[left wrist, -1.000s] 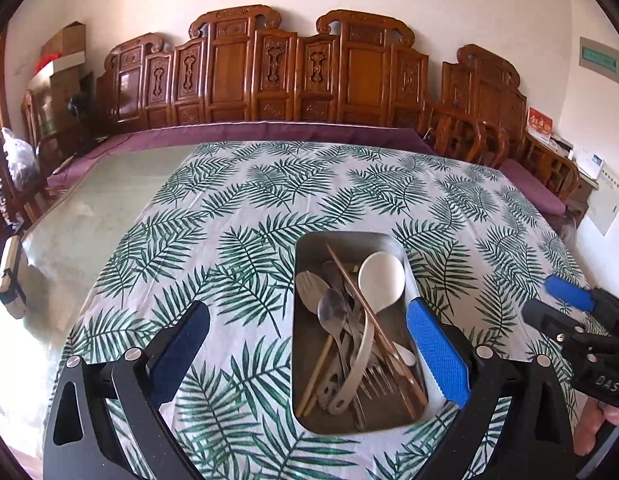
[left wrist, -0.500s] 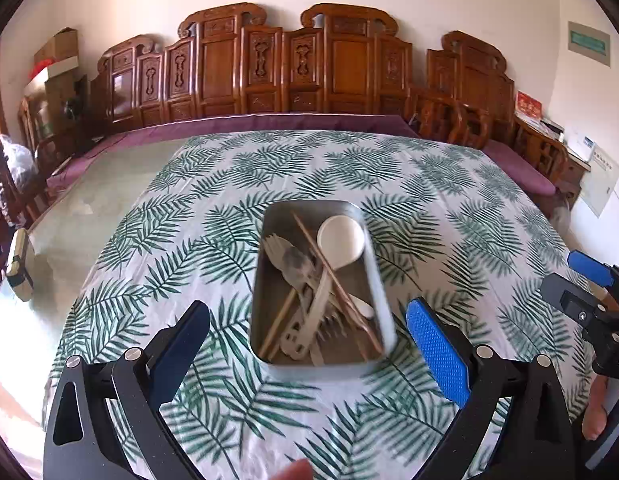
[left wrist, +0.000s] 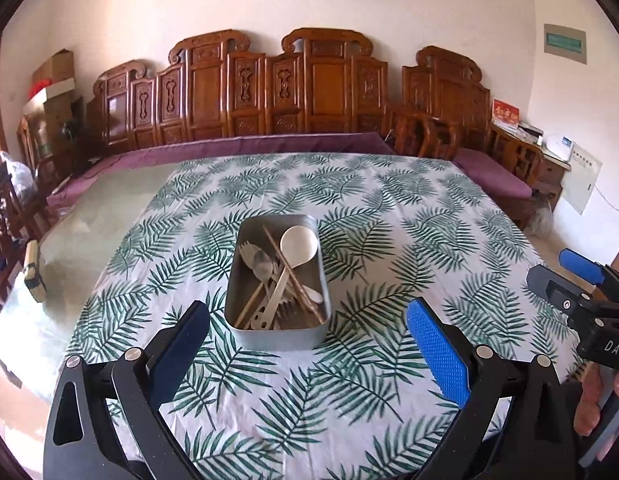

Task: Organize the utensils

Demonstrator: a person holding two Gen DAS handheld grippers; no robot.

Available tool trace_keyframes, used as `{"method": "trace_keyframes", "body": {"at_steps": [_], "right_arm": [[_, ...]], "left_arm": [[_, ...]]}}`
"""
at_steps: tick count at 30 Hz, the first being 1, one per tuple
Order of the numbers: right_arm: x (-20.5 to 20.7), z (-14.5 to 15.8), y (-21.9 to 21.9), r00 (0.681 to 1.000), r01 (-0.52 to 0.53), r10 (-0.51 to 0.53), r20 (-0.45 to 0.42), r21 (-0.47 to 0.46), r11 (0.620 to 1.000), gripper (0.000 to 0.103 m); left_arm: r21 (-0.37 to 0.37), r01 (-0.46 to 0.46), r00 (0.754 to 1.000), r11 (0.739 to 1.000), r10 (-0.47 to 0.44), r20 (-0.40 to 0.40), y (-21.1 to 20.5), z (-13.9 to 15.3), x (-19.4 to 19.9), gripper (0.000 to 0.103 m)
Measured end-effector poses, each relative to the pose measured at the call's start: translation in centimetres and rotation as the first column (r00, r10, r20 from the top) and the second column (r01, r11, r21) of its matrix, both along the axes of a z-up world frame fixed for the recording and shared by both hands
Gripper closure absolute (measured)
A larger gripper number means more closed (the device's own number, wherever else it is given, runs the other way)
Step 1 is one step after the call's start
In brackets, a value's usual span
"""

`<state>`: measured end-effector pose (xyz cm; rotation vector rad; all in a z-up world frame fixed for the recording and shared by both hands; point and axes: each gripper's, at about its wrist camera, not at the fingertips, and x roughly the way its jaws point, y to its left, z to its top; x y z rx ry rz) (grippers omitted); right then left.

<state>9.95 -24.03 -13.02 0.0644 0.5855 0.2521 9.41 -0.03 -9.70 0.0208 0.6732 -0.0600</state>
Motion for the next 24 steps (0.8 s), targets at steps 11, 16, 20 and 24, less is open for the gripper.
{"method": "trace_keyframes", "body": {"at_steps": [11,16,20,24], "right_arm": [[-5.0,6.3,-1.6,0.989,0.037,-0.038,0.140,0.009,0.999,0.003],[-7.3,8.7,-2.1,0.978,0.043,-0.045,0.203,0.016,0.999,0.003],[-8.2,9.3,-2.2,0.974,0.045,-0.046,0.222,0.009,0.999,0.003],[-8.5,9.4,-2.4,0.974,0.049,-0.050,0.221,0.012,0.999,0.003]], "left_arm": [[0.033,-0.001,0.992,0.999,-0.004,0.125,-1.7,7.0,-4.1,0.008],[0.006,-0.001,0.983,1.000,0.000,0.181,-1.6,9.6,-6.1,0.008],[-0.007,0.001,0.978,1.000,0.000,0.210,-1.7,10.6,-7.6,0.008],[-0.005,-0.005,0.975,1.000,0.006,0.223,-1.8,10.8,-8.3,0.008]]}}
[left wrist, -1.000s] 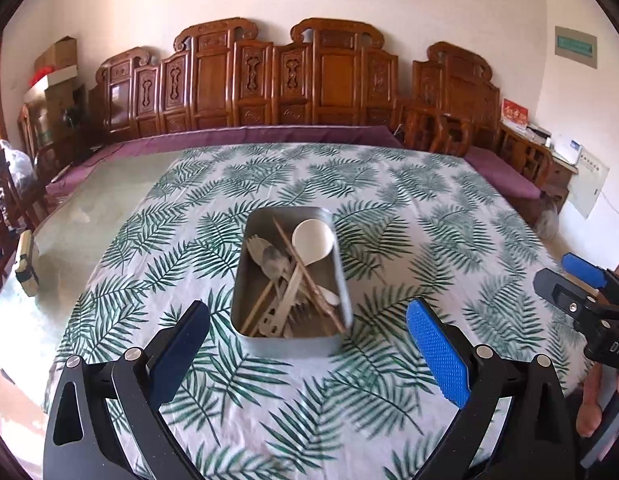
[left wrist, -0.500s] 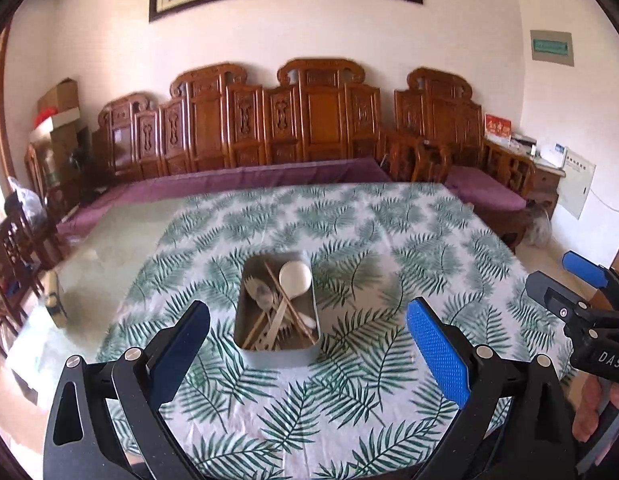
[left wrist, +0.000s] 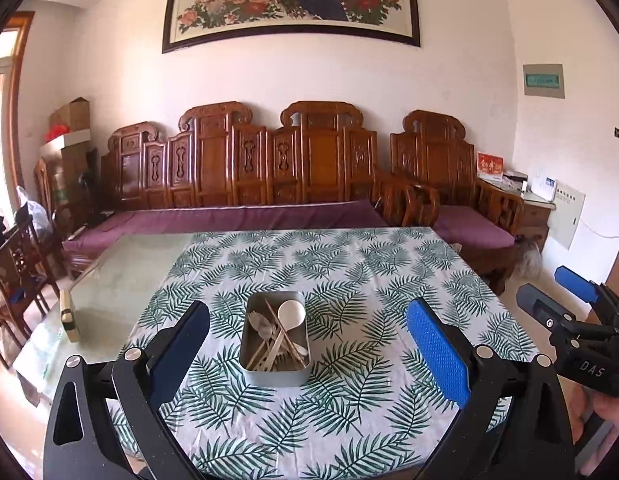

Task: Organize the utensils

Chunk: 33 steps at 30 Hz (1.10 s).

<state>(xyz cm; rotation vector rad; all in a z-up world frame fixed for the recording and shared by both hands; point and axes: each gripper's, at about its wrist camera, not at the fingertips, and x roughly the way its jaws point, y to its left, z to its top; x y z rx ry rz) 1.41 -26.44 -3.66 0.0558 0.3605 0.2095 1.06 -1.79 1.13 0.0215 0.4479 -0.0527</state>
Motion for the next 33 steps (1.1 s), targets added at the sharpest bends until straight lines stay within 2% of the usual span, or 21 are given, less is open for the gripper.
{"method": "trace_keyframes", "body": {"at_steps": [33], "right_arm": [[0.24,-0.17,0.25,1.000,-0.004,0.004,-0.005,-0.004,1.000,0.003]], "left_arm": [[-0.023,-0.011,1.000,1.000,0.011,-0.008,0.85,-0.50,0.25,0.008]]}}
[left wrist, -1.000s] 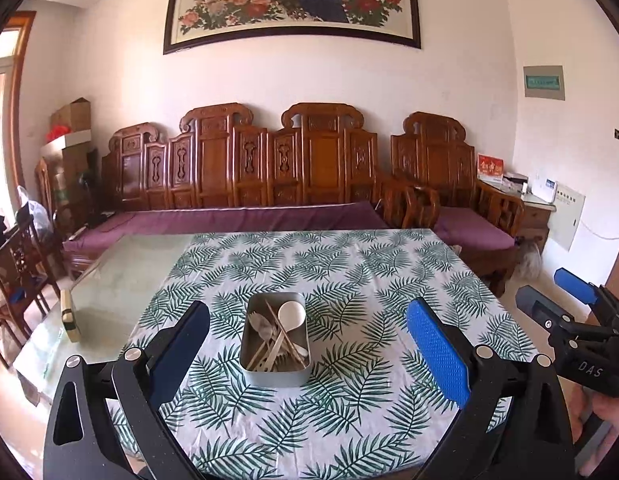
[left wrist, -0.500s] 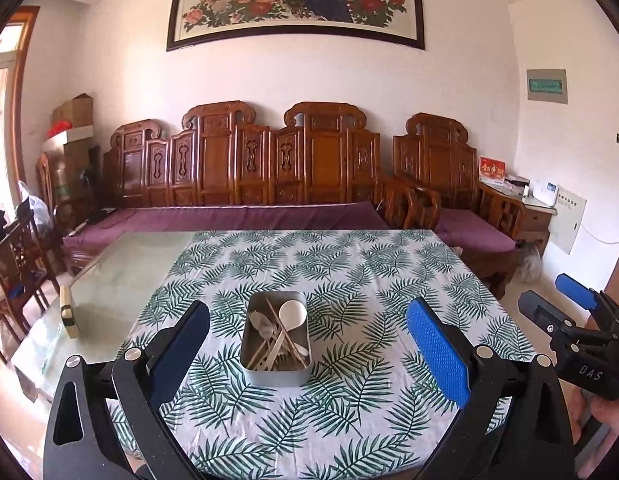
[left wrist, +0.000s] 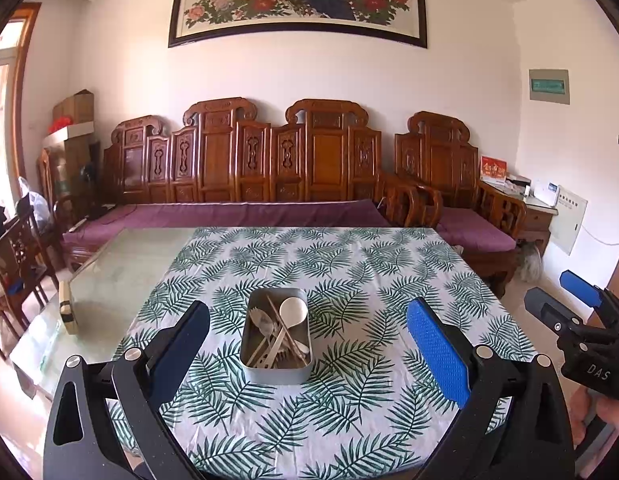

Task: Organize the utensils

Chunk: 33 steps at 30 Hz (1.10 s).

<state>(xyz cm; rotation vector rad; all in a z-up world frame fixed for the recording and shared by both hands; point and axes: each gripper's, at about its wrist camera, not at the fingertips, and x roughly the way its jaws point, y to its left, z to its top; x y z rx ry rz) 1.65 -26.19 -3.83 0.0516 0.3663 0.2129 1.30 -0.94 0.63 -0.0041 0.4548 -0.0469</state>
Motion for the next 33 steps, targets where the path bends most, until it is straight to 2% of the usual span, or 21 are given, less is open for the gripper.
{"method": "trace_keyframes", "body": {"at_steps": [33], "right_arm": [[-0.03,0.51,0.26,1.000,-0.004,0.004,0.006,-0.001,1.000,0.003]], "left_arm": [[-0.008,-0.004,1.000,1.000,0.004,0.005,-0.07,-0.11,-0.20,0.008]]}}
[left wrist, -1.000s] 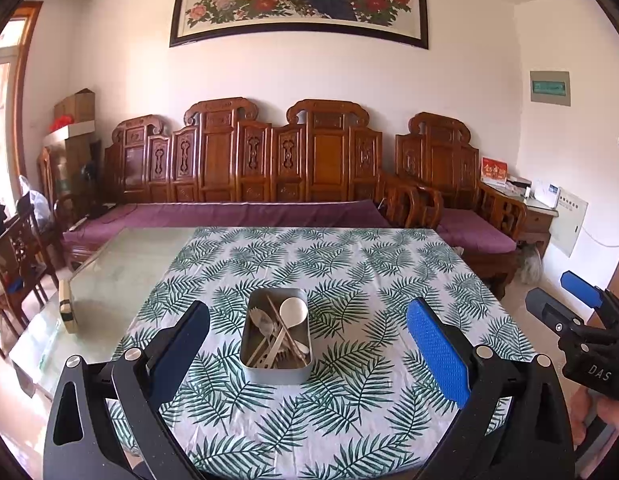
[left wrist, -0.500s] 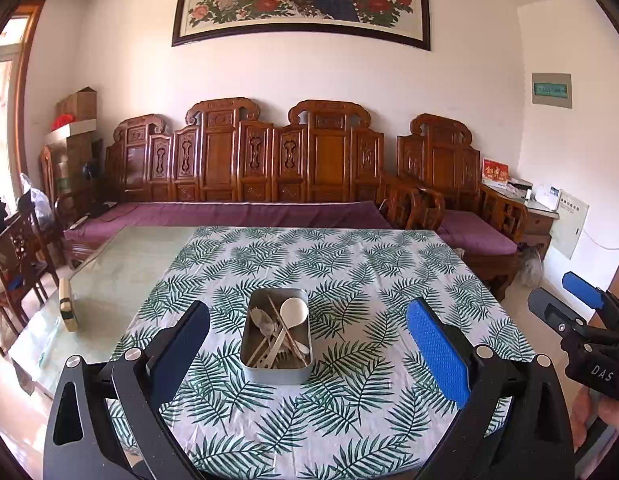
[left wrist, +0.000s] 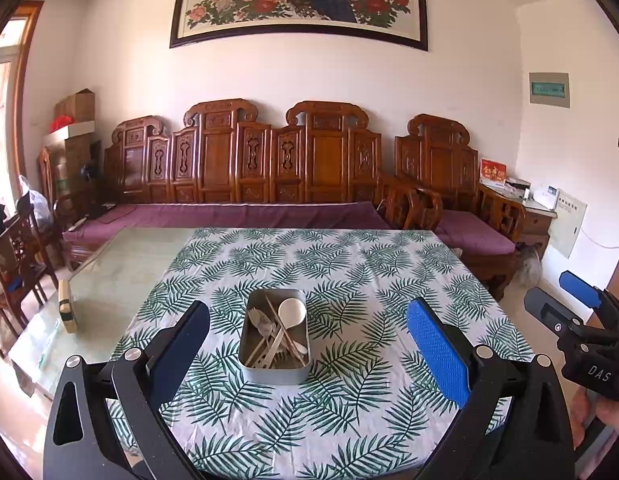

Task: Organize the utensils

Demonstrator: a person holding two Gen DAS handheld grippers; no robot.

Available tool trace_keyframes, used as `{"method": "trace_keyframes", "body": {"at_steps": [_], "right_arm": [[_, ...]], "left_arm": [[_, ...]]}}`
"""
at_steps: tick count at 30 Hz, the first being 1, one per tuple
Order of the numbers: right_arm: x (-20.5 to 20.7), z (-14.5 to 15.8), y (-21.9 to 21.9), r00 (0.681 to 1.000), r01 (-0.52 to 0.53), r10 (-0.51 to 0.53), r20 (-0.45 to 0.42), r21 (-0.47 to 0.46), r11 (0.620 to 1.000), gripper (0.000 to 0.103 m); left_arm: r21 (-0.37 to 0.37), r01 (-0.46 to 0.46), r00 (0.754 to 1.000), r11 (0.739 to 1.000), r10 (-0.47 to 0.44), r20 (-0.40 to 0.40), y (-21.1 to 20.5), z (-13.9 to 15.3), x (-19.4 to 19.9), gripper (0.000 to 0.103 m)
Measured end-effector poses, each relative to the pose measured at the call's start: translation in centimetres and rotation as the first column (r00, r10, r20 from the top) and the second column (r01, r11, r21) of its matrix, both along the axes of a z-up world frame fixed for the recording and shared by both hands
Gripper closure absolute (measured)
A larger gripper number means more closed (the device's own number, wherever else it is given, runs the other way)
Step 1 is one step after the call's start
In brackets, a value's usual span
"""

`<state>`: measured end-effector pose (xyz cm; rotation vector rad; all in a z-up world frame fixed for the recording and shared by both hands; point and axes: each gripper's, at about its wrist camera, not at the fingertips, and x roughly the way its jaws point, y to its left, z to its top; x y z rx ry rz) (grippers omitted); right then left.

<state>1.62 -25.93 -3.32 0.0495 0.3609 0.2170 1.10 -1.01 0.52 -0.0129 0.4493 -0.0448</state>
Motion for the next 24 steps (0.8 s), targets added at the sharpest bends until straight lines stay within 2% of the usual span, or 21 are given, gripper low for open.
{"method": "trace_keyframes", "body": {"at_steps": [24], "right_arm": [[0.01,0.10,0.22,1.000,0.000,0.000,0.003,0.004,1.000,0.003]], "left_arm": [[0.004,0.004,1.000,1.000,-0.004,0.009,-0.35,0.39,-0.40,0.008]]}}
